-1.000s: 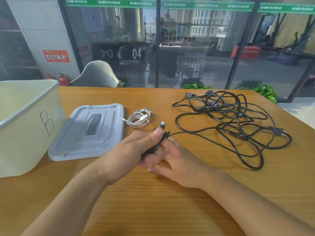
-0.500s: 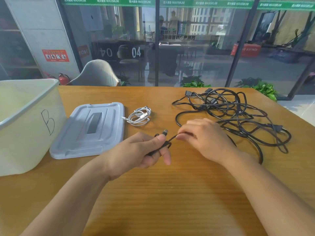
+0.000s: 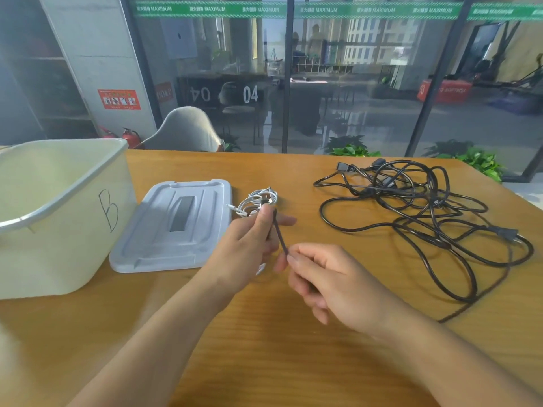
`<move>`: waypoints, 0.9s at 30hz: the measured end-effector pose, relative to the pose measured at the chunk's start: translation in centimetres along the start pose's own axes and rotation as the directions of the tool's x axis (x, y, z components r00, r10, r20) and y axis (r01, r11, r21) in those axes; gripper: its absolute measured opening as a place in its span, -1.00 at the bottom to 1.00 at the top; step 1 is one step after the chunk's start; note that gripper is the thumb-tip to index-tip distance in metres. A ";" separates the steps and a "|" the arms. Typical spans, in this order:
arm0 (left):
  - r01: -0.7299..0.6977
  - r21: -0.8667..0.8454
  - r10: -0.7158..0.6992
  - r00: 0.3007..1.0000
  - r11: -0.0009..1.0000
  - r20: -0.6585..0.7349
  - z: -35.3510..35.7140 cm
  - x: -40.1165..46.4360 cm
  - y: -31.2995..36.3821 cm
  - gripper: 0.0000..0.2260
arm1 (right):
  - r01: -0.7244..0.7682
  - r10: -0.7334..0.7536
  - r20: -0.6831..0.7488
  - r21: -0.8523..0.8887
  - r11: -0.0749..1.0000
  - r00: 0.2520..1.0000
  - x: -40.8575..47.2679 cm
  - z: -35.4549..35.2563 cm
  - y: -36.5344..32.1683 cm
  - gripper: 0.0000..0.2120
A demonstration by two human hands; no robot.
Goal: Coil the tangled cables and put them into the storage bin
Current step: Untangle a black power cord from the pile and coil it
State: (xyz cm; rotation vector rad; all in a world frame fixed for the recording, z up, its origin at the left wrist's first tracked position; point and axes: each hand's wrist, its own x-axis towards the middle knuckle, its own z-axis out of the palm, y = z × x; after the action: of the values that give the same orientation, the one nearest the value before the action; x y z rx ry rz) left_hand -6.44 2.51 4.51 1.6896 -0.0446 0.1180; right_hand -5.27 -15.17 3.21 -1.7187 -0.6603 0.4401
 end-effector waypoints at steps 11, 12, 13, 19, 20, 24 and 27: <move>-0.125 -0.118 0.140 0.982 0.985 0.128 0.9 -0.4 -0.3 -0.48 | -0.189 0.187 0.163 -0.003 0.982 0.969 -0.2 1.4 0.0 -0.48; -0.111 -0.177 0.137 0.981 0.978 0.141 0.9 -0.5 -0.1 -0.52 | -0.179 0.181 0.179 -0.031 0.983 0.967 -0.2 1.4 0.1 -0.49; -0.098 -0.229 0.136 0.978 0.968 0.156 0.8 -0.6 0.1 -0.53 | -0.171 0.179 0.196 -0.055 0.984 0.964 -0.1 1.4 0.2 -0.51; -0.015 -0.318 0.146 0.907 0.948 0.394 0.3 -0.9 1.0 -0.58 | 0.044 0.035 0.148 -0.503 0.863 0.988 0.5 -1.2 0.8 -0.57; -0.025 -0.276 0.143 0.897 0.961 0.418 0.2 -1.0 1.0 -0.58 | 0.047 0.012 0.095 -0.598 0.800 0.995 0.6 -2.0 0.9 -0.57; -0.091 -0.077 0.115 0.897 0.993 0.426 0.2 -1.2 1.0 -0.51 | -0.073 -0.040 -0.137 -0.727 0.682 0.990 0.8 -4.9 1.3 -0.63; -0.121 0.016 0.100 0.883 0.993 0.458 0.3 -1.5 1.0 -0.46 | -0.054 -0.165 -0.224 -0.733 0.678 0.960 0.7 -5.7 1.1 -0.56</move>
State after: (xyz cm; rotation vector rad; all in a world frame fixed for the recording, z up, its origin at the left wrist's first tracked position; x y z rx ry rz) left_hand -8.00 2.02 5.30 1.7279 -0.4966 -0.1996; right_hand -1.03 -19.22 3.57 -2.4629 -0.7355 -0.1647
